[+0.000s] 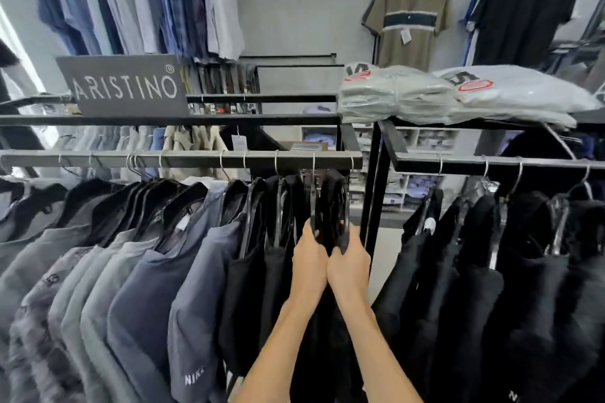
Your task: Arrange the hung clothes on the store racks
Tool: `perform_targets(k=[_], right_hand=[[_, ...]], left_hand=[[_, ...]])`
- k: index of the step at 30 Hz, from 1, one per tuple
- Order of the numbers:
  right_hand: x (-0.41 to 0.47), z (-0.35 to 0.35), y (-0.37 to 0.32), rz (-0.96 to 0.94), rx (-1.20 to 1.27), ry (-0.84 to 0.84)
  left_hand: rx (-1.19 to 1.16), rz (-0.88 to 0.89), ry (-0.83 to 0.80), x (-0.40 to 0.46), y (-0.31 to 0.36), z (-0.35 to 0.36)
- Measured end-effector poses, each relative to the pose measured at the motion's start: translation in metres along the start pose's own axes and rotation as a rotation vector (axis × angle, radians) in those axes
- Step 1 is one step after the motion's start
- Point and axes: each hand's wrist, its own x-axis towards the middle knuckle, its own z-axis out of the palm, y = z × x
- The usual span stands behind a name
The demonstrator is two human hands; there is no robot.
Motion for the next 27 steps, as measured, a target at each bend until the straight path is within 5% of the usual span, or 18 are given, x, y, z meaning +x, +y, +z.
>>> perform_targets(k=[21,24,27], right_hand=[[-0.006,-0.005,-0.007,0.041,-0.104,-0.119],[-0.007,-0.004,-0.009,0.046,-0.150,-0.062],[-0.014,0.000,-0.022,-0.103,-0.110,0.131]], left_hand=[[0.135,0.054,-0.096,0.005,-0.005,-0.009],[0.156,0.122,-0.105,-0.002,-0.001,-0.018],[0.120,0.289,0.057,-0.011,0.010,-0.041]])
